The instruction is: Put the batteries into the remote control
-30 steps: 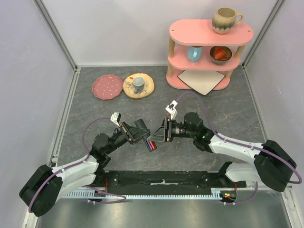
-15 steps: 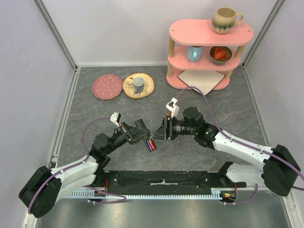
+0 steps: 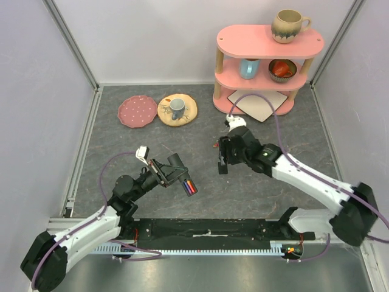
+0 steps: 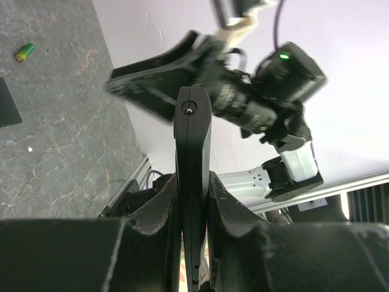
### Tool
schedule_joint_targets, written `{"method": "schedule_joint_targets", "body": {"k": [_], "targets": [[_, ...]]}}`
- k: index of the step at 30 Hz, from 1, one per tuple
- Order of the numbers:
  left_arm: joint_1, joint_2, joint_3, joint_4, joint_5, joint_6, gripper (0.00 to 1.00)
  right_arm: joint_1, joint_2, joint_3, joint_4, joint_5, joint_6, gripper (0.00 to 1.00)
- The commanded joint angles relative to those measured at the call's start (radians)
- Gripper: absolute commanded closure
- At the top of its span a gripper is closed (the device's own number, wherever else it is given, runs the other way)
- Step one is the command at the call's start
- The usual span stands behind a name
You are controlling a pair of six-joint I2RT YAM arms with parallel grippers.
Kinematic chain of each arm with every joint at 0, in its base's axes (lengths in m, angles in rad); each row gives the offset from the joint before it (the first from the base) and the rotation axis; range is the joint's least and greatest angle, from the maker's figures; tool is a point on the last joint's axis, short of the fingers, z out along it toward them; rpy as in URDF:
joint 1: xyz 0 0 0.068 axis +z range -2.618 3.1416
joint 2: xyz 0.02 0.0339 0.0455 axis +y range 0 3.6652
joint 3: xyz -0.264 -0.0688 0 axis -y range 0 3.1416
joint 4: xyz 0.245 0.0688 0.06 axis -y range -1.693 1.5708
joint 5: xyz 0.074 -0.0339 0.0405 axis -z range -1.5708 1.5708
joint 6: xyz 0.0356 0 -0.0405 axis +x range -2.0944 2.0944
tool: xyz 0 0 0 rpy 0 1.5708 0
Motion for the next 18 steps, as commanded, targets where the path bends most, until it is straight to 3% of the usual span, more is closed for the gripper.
{"method": "schedule_joint_targets", "body": {"k": [1,11,18], "targets": [[-0.001,-0.058,-0.051,-0.076,-0.034,0.068,0.98,-0.001,0.141,0.013,-0.114,0.135,-0.045,0.36],[-0.001,-0.098,-0.083,-0.105,-0.045,0.083,0.98,-0.001,0.389,0.078,-0.068,0.092,-0.032,0.36],[-0.001,-0.093,-0.107,-0.078,-0.048,0.071,0.98,-0.001,0.451,0.065,-0.023,0.058,-0.028,0.37]]}}
